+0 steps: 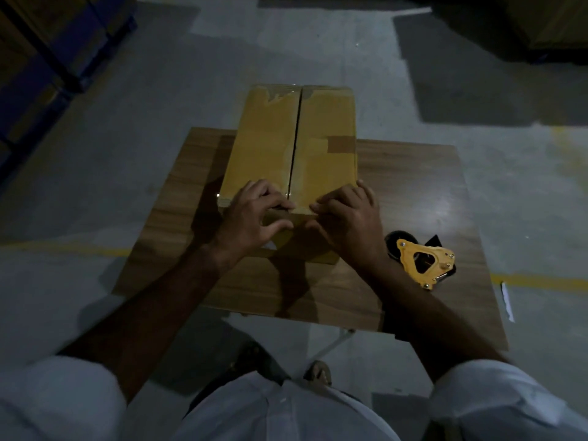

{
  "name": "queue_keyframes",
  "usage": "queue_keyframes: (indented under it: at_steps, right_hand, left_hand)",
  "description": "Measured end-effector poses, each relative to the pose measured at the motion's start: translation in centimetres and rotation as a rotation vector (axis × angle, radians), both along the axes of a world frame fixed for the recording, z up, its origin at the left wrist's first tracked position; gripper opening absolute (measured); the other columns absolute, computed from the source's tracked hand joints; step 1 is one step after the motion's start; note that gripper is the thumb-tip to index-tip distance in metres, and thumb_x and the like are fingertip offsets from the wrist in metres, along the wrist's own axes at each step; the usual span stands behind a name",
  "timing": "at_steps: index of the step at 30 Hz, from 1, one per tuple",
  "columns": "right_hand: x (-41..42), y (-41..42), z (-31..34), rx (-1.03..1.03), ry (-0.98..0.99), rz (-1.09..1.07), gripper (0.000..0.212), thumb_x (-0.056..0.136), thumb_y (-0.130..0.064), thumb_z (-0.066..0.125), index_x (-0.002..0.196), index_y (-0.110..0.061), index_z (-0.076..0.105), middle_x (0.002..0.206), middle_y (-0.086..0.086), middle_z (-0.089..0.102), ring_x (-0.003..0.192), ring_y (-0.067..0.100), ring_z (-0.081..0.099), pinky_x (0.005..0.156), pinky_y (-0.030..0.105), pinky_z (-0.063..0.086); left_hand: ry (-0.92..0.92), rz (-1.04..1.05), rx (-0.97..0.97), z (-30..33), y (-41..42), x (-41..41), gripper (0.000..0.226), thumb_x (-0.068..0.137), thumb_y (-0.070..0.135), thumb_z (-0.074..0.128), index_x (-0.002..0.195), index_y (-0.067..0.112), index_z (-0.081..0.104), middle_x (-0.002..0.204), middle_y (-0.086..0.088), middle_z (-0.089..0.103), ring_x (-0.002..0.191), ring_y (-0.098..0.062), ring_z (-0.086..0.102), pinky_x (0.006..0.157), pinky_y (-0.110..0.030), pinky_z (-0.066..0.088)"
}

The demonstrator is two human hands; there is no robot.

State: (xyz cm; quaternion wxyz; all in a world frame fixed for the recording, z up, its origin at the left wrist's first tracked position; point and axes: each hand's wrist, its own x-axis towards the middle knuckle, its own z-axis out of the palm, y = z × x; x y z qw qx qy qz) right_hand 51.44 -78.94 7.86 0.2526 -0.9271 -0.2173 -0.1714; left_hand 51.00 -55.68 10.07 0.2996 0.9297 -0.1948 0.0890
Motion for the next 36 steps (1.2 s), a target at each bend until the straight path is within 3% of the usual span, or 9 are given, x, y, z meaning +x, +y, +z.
queue_keyframes:
  at_steps: [7,12,15,18,21,25,29,33,36]
  right_hand:
    - [1.3,3.4,1.8,-0.161,-0.046,-0.025,0.025,0.084,-0.048,0.079,0.097,-0.027,0.075,0.099,-0.002,0.069,0.099,0.018,0.064,0.118,0.055,0.030]
    - [0.7,5.1,0.4,-0.073,-0.021,-0.071,0.020,0.085,-0.035,0.083,0.097,-0.020,0.077,0.100,0.002,0.068,0.099,0.020,0.061,0.107,0.049,0.043]
    - [-0.8,5.4,-0.5,-0.112,-0.041,-0.099,0.035,0.074,-0.022,0.090,0.105,-0.017,0.073,0.106,0.006,0.066,0.104,0.020,0.051,0.100,0.048,0.046]
    - [-0.1,6.4,0.7,-0.116,-0.003,-0.135,0.032,0.078,-0.042,0.083,0.100,-0.021,0.073,0.103,0.002,0.063,0.100,0.021,0.056,0.106,0.046,0.040]
    - [0.8,8.8,1.7,-0.099,0.058,-0.095,0.035,0.085,-0.060,0.071,0.099,-0.027,0.074,0.104,-0.001,0.062,0.101,0.016,0.056,0.111,0.047,0.038]
    - [0.1,10.8,0.6,-0.077,0.092,-0.154,0.039,0.079,-0.044,0.085,0.106,-0.018,0.074,0.108,0.009,0.063,0.098,0.027,0.058,0.087,0.044,0.049]
    - [-0.9,11.6,0.1,-0.113,0.089,-0.218,0.045,0.073,-0.034,0.089,0.109,-0.016,0.069,0.109,0.010,0.059,0.098,0.029,0.055,0.085,0.044,0.049]
    - [0.0,13.6,1.3,0.001,0.135,-0.198,0.048,0.079,-0.067,0.072,0.101,-0.025,0.067,0.107,-0.001,0.054,0.099,0.015,0.047,0.086,0.038,0.044]
    - [0.1,15.7,1.1,0.015,0.099,-0.223,0.049,0.085,-0.066,0.065,0.098,-0.019,0.071,0.104,0.003,0.058,0.096,0.018,0.051,0.084,0.040,0.046]
  left_hand:
    - [-0.019,-0.101,0.037,1.3,3.4,1.5,0.029,0.084,0.042,0.083,0.105,0.024,0.077,0.103,0.010,0.056,0.103,-0.012,0.053,0.089,-0.039,0.047]
    - [-0.002,-0.111,-0.071,0.6,4.6,1.9,0.026,0.081,0.026,0.088,0.100,0.012,0.079,0.097,-0.002,0.061,0.095,-0.021,0.059,0.077,-0.042,0.056]
    - [0.040,-0.181,-0.052,0.5,5.8,2.1,0.035,0.078,0.017,0.089,0.110,0.011,0.077,0.108,-0.004,0.064,0.106,-0.021,0.060,0.088,-0.046,0.055]
    - [0.009,-0.223,-0.056,0.2,8.7,2.4,0.032,0.084,0.027,0.086,0.113,0.018,0.076,0.118,0.004,0.065,0.114,-0.016,0.057,0.097,-0.051,0.050]
    - [-0.053,-0.119,-0.047,-0.8,10.8,2.8,0.028,0.086,0.044,0.081,0.106,0.026,0.078,0.109,0.007,0.058,0.104,-0.016,0.052,0.088,-0.047,0.050]
    - [-0.011,-0.093,-0.208,-3.2,11.1,3.3,0.028,0.078,0.032,0.090,0.102,0.022,0.079,0.108,0.002,0.054,0.104,-0.021,0.055,0.084,-0.032,0.052]
    - [0.013,-0.118,-0.256,-4.6,11.6,3.2,0.047,0.073,0.025,0.093,0.114,0.033,0.071,0.119,0.006,0.049,0.114,-0.017,0.053,0.089,-0.011,0.048]
    - [0.164,-0.283,-0.259,-3.4,14.0,4.4,0.059,0.075,0.012,0.090,0.124,0.036,0.069,0.127,0.018,0.049,0.121,-0.010,0.055,0.087,-0.019,0.056]
    - [0.364,-0.430,-0.272,-1.8,15.9,5.9,0.051,0.082,0.007,0.084,0.125,0.033,0.072,0.132,0.020,0.054,0.127,-0.009,0.056,0.094,-0.020,0.056]
